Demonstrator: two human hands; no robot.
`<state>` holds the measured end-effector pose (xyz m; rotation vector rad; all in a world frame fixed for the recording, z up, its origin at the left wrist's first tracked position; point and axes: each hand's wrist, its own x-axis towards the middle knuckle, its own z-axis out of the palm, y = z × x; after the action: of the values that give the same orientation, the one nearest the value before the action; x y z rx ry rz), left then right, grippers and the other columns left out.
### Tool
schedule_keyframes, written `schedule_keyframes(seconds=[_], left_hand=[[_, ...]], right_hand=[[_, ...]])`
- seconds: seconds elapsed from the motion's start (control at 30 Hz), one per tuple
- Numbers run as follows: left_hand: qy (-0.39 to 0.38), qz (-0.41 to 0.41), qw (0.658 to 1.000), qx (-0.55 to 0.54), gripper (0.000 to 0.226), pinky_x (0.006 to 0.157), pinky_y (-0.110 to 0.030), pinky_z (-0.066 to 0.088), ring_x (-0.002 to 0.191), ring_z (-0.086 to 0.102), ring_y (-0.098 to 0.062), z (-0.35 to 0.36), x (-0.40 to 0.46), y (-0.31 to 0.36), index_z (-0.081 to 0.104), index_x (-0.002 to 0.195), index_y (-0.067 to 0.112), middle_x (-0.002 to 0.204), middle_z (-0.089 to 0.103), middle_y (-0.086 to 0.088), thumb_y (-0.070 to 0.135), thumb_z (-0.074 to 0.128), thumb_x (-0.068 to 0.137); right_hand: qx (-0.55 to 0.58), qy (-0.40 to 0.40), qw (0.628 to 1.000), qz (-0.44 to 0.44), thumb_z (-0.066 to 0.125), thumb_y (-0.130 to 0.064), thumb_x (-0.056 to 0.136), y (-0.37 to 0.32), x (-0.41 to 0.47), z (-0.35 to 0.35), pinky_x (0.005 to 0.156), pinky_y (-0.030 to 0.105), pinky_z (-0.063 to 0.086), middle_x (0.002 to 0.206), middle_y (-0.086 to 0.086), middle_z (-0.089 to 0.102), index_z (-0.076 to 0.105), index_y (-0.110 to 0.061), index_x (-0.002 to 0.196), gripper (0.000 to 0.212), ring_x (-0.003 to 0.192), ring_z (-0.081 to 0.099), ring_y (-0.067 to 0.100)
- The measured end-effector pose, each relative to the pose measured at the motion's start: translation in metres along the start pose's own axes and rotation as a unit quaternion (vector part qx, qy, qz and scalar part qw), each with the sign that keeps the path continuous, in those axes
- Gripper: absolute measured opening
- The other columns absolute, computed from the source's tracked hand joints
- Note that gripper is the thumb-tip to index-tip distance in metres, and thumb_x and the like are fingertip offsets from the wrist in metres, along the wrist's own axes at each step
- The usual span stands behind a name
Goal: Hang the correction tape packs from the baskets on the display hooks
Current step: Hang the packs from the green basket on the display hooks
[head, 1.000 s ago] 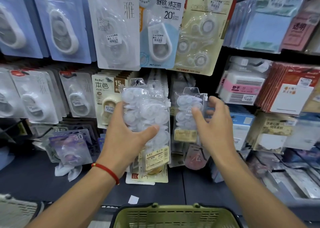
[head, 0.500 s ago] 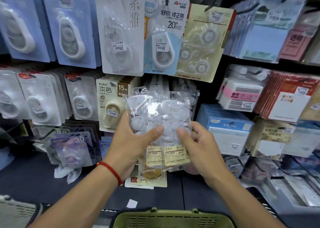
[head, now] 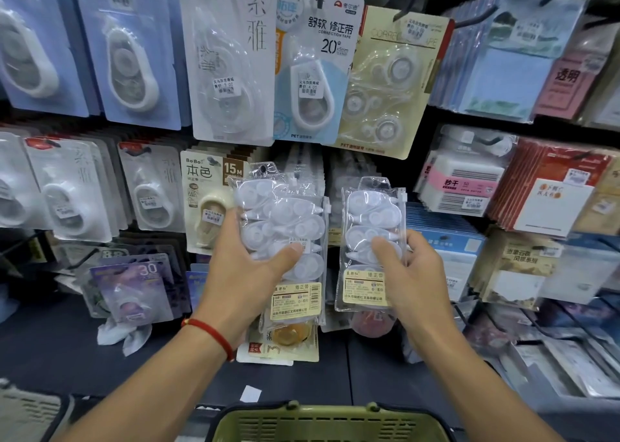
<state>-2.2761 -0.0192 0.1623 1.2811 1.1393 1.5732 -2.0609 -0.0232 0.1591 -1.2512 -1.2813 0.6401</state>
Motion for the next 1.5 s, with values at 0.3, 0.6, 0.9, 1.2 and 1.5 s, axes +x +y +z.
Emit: schedule_keyframes(seconds=[0.3,0.6,0.9,1.2,1.5], left_hand=[[-0.002,-0.026,1.000,0.004,0.097,0.111,-0.054,0.051,0.134,0.060,-0.024,-0.002,0.000,0.000,0.040,0.155,0.027,0.148,0.059,0.001,0.019,0.094,0.075],[0.005,-0.024,1.000,0.013,0.091,0.110,-0.051,0.052,0.130,0.062,-0.020,0.000,-0.001,0.000,0.042,0.153,0.028,0.143,0.062,0.005,0.014,0.092,0.078],[0.004,-0.014,1.000,0.014,0.077,0.105,-0.049,0.055,0.120,0.068,-0.013,0.000,-0.002,0.000,0.053,0.140,0.031,0.129,0.071,0.010,0.014,0.093,0.077],[-0.001,-0.008,1.000,0.005,0.071,0.096,-0.050,0.061,0.112,0.074,-0.015,0.002,-0.002,-0.002,0.058,0.129,0.031,0.121,0.076,0.007,0.018,0.095,0.070],[-0.018,-0.016,0.999,-0.034,0.052,0.089,-0.032,0.063,0.106,0.075,-0.008,0.007,-0.005,0.000,0.060,0.132,0.029,0.117,0.078,0.011,0.016,0.083,0.088]], right_hand=[[-0.011,0.007,1.000,0.002,0.068,-0.045,0.098,0.005,0.003,0.001,0.060,0.040,0.046,0.070,0.010,0.060,0.069,-0.030,0.102,0.015,0.060,0.052,0.020],[-0.015,0.012,1.000,-0.021,0.069,-0.045,0.098,0.002,0.002,-0.002,0.061,0.040,0.046,0.065,0.013,0.059,0.072,-0.031,0.101,0.015,0.058,0.049,0.020],[0.024,0.006,1.000,0.000,0.068,-0.041,0.100,-0.009,-0.001,-0.002,0.072,0.047,0.057,0.082,0.000,0.078,0.077,-0.033,0.103,0.012,0.074,0.070,0.034],[-0.223,0.020,0.967,-0.119,0.062,-0.040,0.100,-0.006,-0.004,0.002,0.095,0.029,0.049,0.119,-0.015,0.057,0.062,-0.032,0.129,0.030,0.109,0.058,0.005],[-0.033,-0.099,0.994,-0.014,0.062,-0.050,0.096,-0.007,-0.018,0.019,0.079,0.059,0.057,0.093,0.018,0.070,0.059,-0.019,0.095,0.032,0.089,0.068,0.039]])
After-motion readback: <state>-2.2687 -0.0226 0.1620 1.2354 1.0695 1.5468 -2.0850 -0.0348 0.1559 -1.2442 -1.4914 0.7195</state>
